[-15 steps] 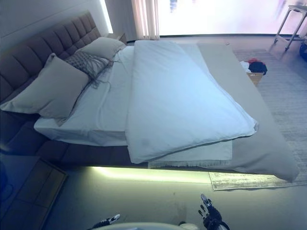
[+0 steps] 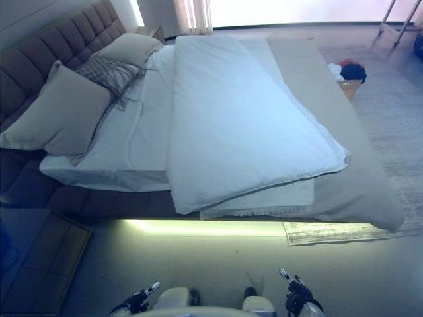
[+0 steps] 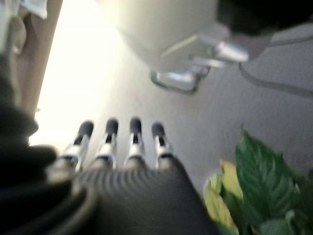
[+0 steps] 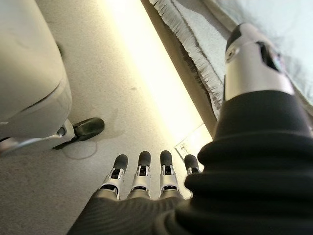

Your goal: Make the bed neatly

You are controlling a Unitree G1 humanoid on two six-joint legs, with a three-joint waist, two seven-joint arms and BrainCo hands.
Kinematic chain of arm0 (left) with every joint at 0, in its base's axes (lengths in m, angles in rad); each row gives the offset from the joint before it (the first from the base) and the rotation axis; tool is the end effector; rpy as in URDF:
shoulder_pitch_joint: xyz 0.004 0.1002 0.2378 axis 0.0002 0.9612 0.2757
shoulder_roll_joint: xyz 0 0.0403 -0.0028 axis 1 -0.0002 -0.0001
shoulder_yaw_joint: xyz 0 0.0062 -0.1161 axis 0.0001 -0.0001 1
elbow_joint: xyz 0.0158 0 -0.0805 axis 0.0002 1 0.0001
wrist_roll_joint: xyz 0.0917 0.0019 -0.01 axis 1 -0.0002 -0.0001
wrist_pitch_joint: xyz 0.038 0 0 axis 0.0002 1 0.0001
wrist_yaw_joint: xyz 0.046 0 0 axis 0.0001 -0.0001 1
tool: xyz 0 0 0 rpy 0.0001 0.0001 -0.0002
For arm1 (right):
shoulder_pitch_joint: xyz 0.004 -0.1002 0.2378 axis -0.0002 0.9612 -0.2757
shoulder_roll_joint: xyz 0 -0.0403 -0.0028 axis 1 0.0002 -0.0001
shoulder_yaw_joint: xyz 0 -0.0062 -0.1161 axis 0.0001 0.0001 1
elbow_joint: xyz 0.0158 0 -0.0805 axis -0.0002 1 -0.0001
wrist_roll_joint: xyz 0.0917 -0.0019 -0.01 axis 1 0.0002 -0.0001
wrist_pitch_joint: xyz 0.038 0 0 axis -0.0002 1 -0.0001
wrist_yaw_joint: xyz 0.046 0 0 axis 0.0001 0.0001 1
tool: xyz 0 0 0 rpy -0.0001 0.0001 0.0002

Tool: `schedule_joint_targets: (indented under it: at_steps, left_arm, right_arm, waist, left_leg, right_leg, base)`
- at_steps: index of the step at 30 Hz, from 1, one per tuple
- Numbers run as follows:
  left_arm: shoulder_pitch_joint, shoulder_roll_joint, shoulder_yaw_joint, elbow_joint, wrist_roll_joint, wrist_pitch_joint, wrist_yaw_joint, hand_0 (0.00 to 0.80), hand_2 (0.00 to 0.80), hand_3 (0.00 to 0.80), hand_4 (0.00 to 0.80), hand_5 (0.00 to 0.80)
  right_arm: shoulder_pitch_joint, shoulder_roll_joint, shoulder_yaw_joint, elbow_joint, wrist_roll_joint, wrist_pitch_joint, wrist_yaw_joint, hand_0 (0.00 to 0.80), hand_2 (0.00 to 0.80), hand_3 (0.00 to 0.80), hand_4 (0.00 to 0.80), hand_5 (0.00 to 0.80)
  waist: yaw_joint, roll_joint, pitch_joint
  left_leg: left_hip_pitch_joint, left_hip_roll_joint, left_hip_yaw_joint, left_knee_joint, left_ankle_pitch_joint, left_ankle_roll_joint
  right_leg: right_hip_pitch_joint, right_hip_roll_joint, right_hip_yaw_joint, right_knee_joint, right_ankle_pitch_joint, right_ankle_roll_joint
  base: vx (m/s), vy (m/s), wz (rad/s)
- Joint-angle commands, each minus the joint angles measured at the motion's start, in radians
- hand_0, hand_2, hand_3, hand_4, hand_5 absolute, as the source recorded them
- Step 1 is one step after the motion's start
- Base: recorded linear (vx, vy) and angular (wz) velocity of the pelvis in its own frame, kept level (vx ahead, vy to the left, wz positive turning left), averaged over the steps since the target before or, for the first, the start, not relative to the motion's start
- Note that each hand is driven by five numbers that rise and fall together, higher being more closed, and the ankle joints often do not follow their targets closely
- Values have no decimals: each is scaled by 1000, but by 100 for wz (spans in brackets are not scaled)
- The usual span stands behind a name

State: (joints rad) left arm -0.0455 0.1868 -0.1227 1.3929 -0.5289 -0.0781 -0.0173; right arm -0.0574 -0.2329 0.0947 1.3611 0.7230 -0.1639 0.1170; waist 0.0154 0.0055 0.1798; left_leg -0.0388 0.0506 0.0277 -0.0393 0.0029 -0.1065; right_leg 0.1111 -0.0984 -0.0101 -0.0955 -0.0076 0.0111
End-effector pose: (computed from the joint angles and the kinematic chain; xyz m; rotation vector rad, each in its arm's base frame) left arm 0.0616 0.2136 -0.1261 -0.1922 1.2195 0.3644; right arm 0.0743 -0.2330 -0.1186 0.3591 1.0177 -0.4445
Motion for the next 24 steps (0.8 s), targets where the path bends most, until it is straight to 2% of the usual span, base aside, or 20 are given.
schedule_joint_targets:
  at_steps: [1, 2, 4, 8, 13, 16, 17, 19, 20, 21, 24]
  left_arm:
    - [22, -21, 0, -18, -23, -26, 8, 0, 0, 0, 0, 0]
    - [25, -24, 4, -17, -28, -26, 11, 0, 0, 0, 0, 0]
    - [33, -26, 17, -15, -28, -30, 18, 0, 0, 0, 0, 0]
    - [34, -4, 16, -9, 1, -36, 15, 0, 0, 0, 0, 0]
    - [17, 19, 8, -13, 27, -5, 8, 0, 0, 0, 0, 0]
    - [4, 20, -4, -21, 55, 10, -13, 0, 0, 0, 0, 0]
    - [-1, 20, -11, -21, 67, 12, -14, 0, 0, 0, 0, 0]
    - [-10, 25, -24, -20, 89, 19, -13, 0, 0, 0, 0, 0]
    - [-10, 27, -28, -20, 97, 19, -12, 0, 0, 0, 0, 0]
    - [-11, 34, -35, -19, 111, 19, -6, 0, 0, 0, 0, 0]
    - [-20, 49, -41, -15, 97, 18, 5, 0, 0, 0, 0, 0]
  right_arm:
    - [-15, -4, -25, 6, 15, 14, 36, 0, 0, 0, 0, 0]
    - [-8, -6, -32, 10, 2, 15, 38, 0, 0, 0, 0, 0]
    - [-1, 0, -47, 34, -40, 12, 16, 0, 0, 0, 0, 0]
    - [18, 25, -71, 52, -22, 7, 63, 0, 0, 0, 0, 0]
    - [20, 50, -60, 5, 25, 3, 113, 0, 0, 0, 0, 0]
    - [1, 54, -51, -24, 26, 18, 108, 0, 0, 0, 0, 0]
    - [-3, 52, -53, -29, 33, 25, 111, 0, 0, 0, 0, 0]
    - [-5, 49, -62, -37, 49, 33, 112, 0, 0, 0, 0, 0]
    - [-4, 47, -66, -39, 51, 34, 111, 0, 0, 0, 0, 0]
    - [4, 41, -69, -42, 63, 39, 121, 0, 0, 0, 0, 0]
    - [12, 29, -60, -24, 75, 44, 146, 0, 0, 0, 0, 0]
  waist:
    - [60, -1, 3]
    - [60, 3, -1]
    - [62, 6, -17]
    - [81, 1, -37]
    - [91, -19, -58]
    - [98, -30, -80]
    - [103, -33, -85]
    - [104, -39, -91]
    - [99, -37, -90]
    - [75, -33, -78]
    - [24, -16, -49]
  left_leg:
    - [-168, 82, -6, -44, 260, -15]
    - [-172, 88, 6, -42, 262, -16]
    - [-158, 83, 25, -34, 219, -3]
    - [-151, 56, 24, 63, 190, 19]
    - [-213, 20, 36, 205, 132, 48]
    - [-246, -8, 72, 262, 94, 78]
    - [-254, -15, 83, 272, 84, 86]
    - [-254, -31, 101, 273, 65, 107]
    - [-239, -36, 107, 264, 57, 117]
    - [-186, -50, 111, 239, 45, 134]
    - [-80, -60, 116, 165, 39, 134]
  right_leg:
    - [226, 77, 32, 95, -122, 18]
    - [238, 73, 36, 94, -133, 20]
    - [266, 34, 38, 115, -159, 45]
    - [280, -24, -10, 163, -166, 84]
    - [282, -82, -36, 180, -145, 111]
    - [283, -121, -42, 185, -119, 127]
    - [279, -138, -54, 203, -92, 128]
    - [224, -195, -75, 317, 53, 140]
    - [179, -205, -77, 377, 97, 142]
    - [85, -199, -78, 470, 127, 133]
    - [-82, -131, -112, 456, 78, 99]
  base:
    - [354, 205, -17]
    - [359, 269, -32]
    - [423, 321, -39]
    - [379, 253, -16]
    - [286, 249, -17]
    - [225, 283, 0]
    - [148, 218, -3]
    - [128, 187, 1]
    - [212, 234, 1]
    - [244, 227, -3]
    - [238, 115, -1]
